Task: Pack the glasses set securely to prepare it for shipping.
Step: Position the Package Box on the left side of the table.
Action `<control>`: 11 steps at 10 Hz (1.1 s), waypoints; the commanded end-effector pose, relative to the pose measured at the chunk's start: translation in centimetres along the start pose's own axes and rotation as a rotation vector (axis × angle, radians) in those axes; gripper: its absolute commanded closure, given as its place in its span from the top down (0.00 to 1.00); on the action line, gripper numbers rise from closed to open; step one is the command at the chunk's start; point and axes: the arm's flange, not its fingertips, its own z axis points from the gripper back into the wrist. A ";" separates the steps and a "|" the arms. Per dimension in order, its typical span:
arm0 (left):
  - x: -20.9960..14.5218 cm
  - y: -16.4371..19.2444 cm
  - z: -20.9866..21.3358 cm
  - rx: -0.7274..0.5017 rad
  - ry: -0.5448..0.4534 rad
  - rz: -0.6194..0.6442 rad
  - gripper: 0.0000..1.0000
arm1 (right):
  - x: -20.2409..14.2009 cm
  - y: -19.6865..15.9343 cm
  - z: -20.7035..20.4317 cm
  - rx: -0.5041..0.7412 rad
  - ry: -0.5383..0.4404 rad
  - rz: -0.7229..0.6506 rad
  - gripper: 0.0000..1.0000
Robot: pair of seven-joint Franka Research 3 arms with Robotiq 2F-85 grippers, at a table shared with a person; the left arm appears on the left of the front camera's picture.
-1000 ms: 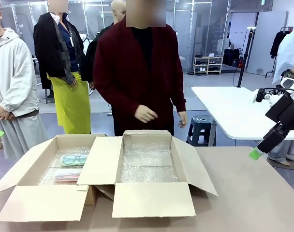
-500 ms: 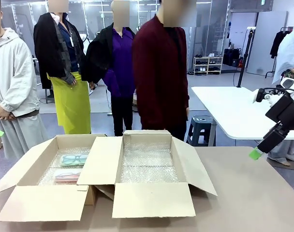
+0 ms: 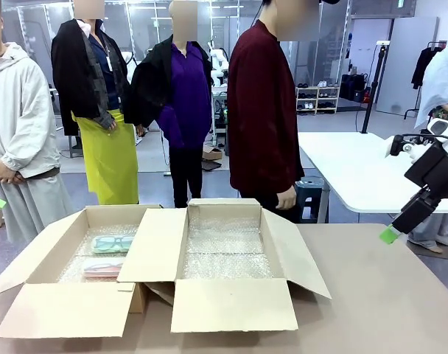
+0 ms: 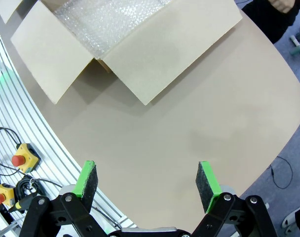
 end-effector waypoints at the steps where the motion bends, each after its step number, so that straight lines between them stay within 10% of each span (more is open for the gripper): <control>1: 0.1 -0.1 0.2 0.001 -0.002 0.000 1.00 | 0.0 0.2 0.2 -0.005 0.006 -0.004 1.00; 11: 0.1 -0.1 0.2 0.001 -0.002 0.000 1.00 | 0.0 0.2 0.2 -0.005 0.006 -0.004 1.00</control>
